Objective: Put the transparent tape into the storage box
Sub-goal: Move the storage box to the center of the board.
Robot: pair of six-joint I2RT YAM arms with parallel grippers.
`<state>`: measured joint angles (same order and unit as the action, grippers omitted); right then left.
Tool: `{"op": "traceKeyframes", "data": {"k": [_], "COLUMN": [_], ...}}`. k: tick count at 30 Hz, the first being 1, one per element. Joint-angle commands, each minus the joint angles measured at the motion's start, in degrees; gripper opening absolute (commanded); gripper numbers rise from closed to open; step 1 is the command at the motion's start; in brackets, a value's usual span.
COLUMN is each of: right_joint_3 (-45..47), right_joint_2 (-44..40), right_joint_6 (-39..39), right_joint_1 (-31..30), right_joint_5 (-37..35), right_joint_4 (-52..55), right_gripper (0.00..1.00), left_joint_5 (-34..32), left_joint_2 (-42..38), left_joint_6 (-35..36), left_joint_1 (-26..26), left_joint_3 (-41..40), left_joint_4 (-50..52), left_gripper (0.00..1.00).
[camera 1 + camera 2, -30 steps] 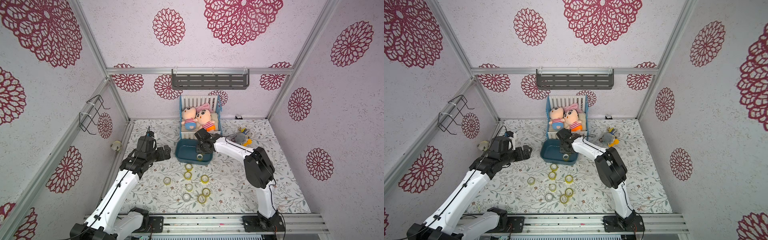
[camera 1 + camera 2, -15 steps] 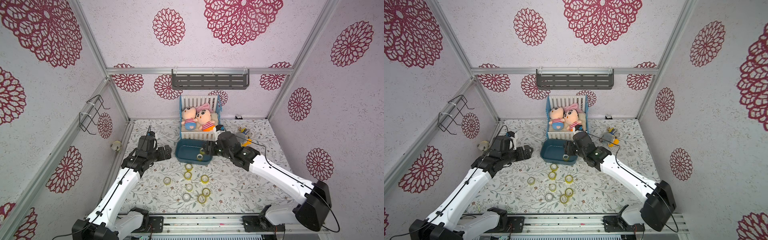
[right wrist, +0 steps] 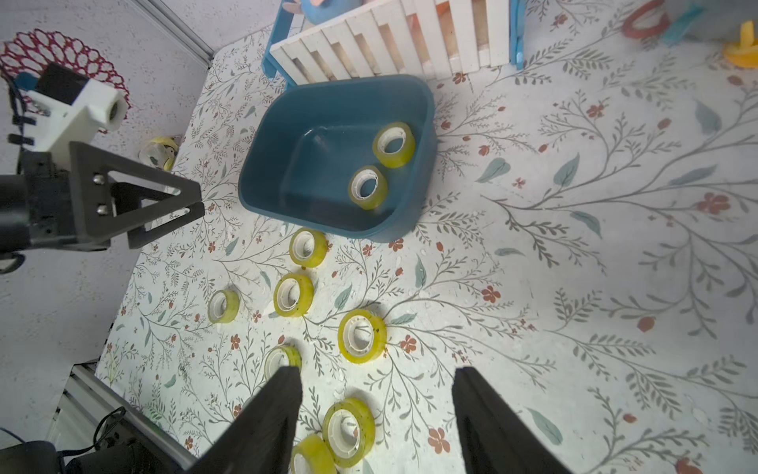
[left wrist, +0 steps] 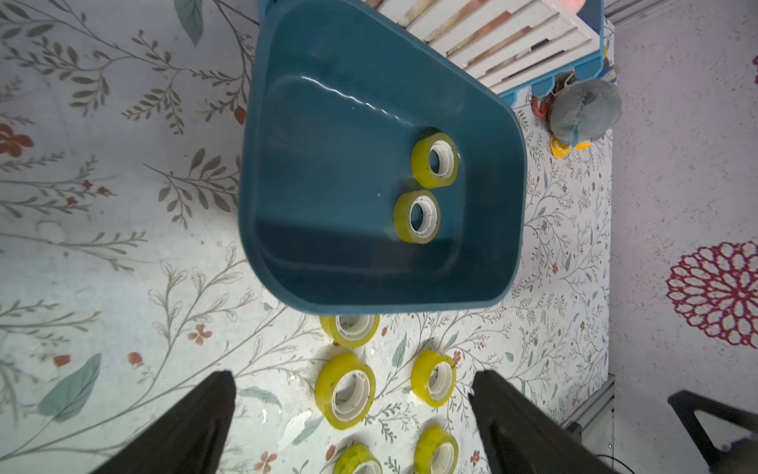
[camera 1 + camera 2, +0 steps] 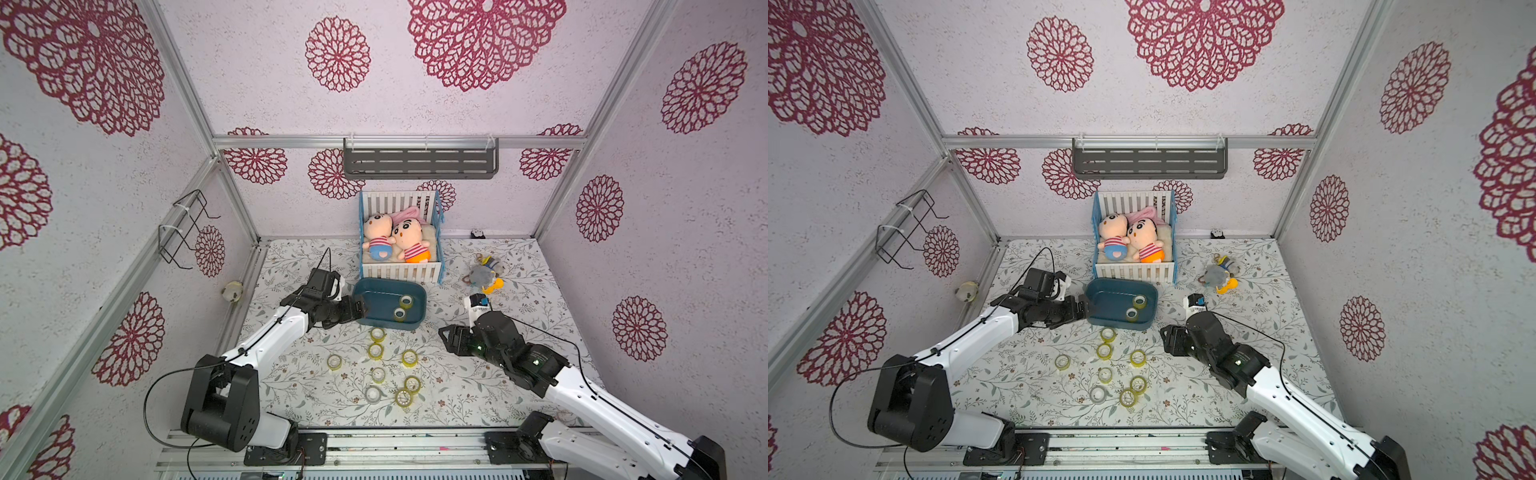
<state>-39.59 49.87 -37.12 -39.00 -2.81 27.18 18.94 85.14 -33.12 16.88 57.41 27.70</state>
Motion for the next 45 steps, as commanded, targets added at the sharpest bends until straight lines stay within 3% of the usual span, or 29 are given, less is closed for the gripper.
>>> {"op": "traceKeyframes", "data": {"k": [1, 4, 11, 22, 30, 37, 45], "right_joint_3": [1.2, 2.7, 5.7, 5.9, 4.4, 2.3, 2.5], "right_joint_2": [-4.5, -8.1, -10.3, -9.9, -6.3, 1.5, 8.5], "right_joint_6": [-1.0, -1.0, -0.8, 1.1, 1.3, 0.9, -5.3], "right_joint_1": [0.4, 0.6, 0.8, 1.4, 2.1, 0.7, -2.6], "right_joint_5": [0.1, -0.4, 0.4, -0.5, -0.2, 0.7, -2.3], "right_joint_4": [1.5, 2.6, 3.4, 3.2, 3.9, 3.6, 0.4], "right_gripper": [0.68, 0.72, 0.78, 0.8, 0.8, 0.77, 0.71], "left_joint_5": [-6.2, -8.0, 0.3, 0.2, -7.6, -13.4, -21.3], "left_joint_2": [2.7, 6.4, 12.2, 16.0, 5.1, -7.0, -17.3], "left_joint_6": [0.6, 1.8, 1.0, 0.1, 0.4, 2.4, 2.4], "left_joint_1": [-0.2, -0.5, 1.1, 7.4, 10.8, 7.7, 3.3], "left_joint_3": [4.6, 6.5, 7.5, 8.4, 6.0, 3.7, 2.3], "left_joint_4": [-0.8, 1.1, -5.0, -5.2, 0.0, 6.7, 19.9], "left_gripper": [0.97, 0.97, 0.97, 0.98, 0.97, 0.97, 0.97]}}
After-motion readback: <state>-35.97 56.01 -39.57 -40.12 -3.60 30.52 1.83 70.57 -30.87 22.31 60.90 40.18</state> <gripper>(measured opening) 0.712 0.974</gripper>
